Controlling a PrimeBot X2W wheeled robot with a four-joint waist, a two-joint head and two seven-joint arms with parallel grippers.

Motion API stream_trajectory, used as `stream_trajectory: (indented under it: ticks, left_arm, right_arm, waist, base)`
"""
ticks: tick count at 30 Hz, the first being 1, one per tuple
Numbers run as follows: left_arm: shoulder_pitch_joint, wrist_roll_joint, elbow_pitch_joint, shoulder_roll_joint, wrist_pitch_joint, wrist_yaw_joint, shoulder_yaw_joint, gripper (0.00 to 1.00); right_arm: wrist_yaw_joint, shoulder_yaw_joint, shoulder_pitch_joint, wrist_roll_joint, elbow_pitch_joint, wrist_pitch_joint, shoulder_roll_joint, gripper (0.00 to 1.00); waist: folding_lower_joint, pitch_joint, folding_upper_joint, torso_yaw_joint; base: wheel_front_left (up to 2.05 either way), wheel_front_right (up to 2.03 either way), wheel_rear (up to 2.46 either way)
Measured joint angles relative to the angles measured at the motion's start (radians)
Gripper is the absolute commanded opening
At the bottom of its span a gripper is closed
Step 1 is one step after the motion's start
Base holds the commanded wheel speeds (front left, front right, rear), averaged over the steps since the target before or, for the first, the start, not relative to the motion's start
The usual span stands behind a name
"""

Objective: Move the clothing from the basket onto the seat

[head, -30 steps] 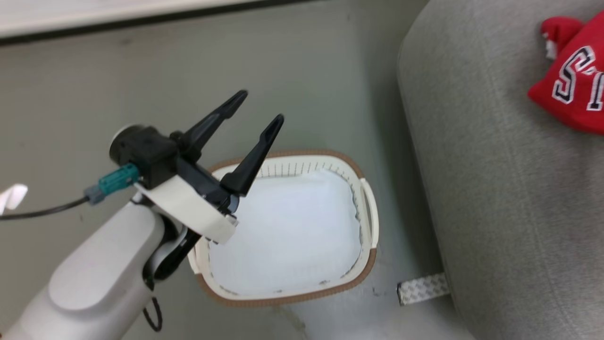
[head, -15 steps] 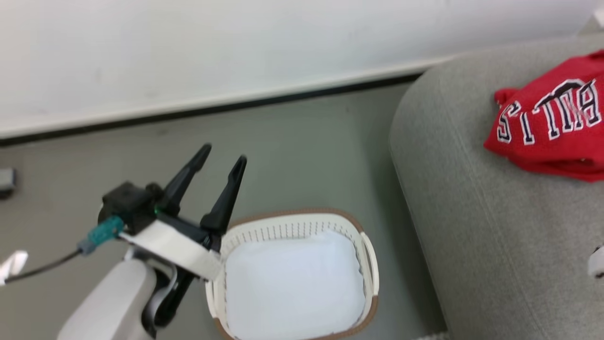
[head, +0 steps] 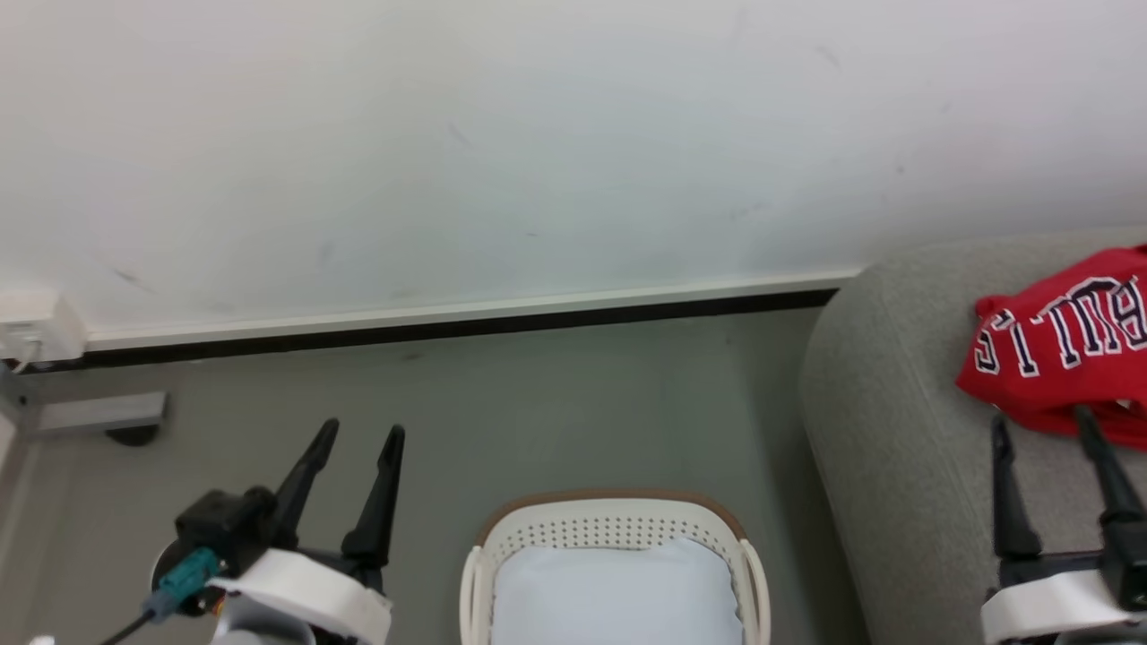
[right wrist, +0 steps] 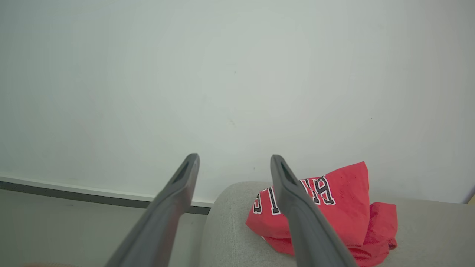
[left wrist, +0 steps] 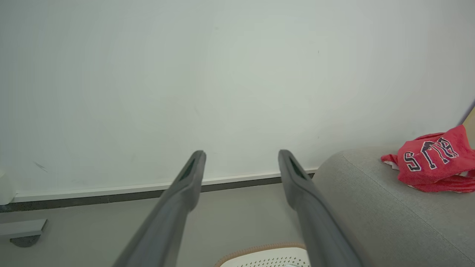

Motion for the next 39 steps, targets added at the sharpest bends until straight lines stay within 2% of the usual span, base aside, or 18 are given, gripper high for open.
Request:
stream_trajectory:
  ticks: [7,12,23,35,36,39]
  left_arm:
    - [0.105,0.063,0.016,-0.053,0.000,-0.015,0.098,1.00]
    - [0.159,0.111,0.024,-0.090,0.000,-0.034,0.172,1.00]
    - [0.213,0.183,0.050,-0.175,0.000,-0.081,0.257,1.00]
    - [0.211,0.183,0.085,-0.201,0.000,-0.100,0.273,1.00]
    - [0.210,0.178,0.088,-0.202,0.000,-0.100,0.266,0.00]
    - [0.222,0.171,0.108,-0.210,0.001,-0.100,0.252,0.00]
  right_arm:
    - [0.000,0.100,0.081,0.025,-0.003,0.000,0.008,1.00]
    - [0.000,0.126,0.121,0.075,0.023,0.000,0.010,1.00]
    - [0.000,0.127,0.158,0.106,0.064,0.000,0.010,1.00]
    - [0.000,0.122,0.157,0.115,0.088,0.000,0.010,1.00]
    - [0.000,0.123,0.157,0.115,0.089,0.000,0.010,0.00]
    - [0.000,0.125,0.165,0.116,0.110,0.000,0.014,0.00]
  waist:
    - [0.0001,-0.053,0.0000,0.067]
    - [0.0002,-0.085,0.0000,0.092]
    - [0.0003,-0.108,0.0000,0.097]
    - [0.0003,-0.105,0.0000,0.095]
    - [0.0003,-0.104,0.0000,0.096]
    - [0.0004,-0.103,0.0000,0.096]
  base:
    - [0.00,0.00,0.00]
    - [0.00,0.00,0.00]
    - [0.00,0.00,0.00]
    - [0.00,0.00,0.00]
    - [0.00,0.00,0.00]
    - [0.00,0.00,0.00]
